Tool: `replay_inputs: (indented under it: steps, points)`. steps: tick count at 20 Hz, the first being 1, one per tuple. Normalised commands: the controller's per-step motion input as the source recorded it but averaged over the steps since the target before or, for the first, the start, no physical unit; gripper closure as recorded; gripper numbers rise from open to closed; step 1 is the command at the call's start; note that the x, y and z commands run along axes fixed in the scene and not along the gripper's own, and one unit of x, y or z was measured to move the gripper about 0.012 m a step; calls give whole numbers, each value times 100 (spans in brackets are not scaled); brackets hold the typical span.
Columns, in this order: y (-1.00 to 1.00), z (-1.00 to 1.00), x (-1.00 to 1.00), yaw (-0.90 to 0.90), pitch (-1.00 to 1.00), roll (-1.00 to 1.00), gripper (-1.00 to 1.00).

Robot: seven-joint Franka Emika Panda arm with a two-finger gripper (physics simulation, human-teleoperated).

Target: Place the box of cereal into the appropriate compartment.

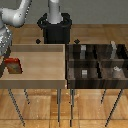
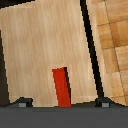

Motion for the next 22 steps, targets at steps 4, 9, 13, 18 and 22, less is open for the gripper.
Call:
replay_inputs:
  steps: [4,9,13,18,22]
  points:
    - [0,0,-25,0,0,0,-100]
    - [0,-80,0,0,0,0,-100]
    - [0,-100,0,0,0,0,-100]
    - [0,-80,0,0,0,0,-100]
    - [0,0,0,0,0,0,100]
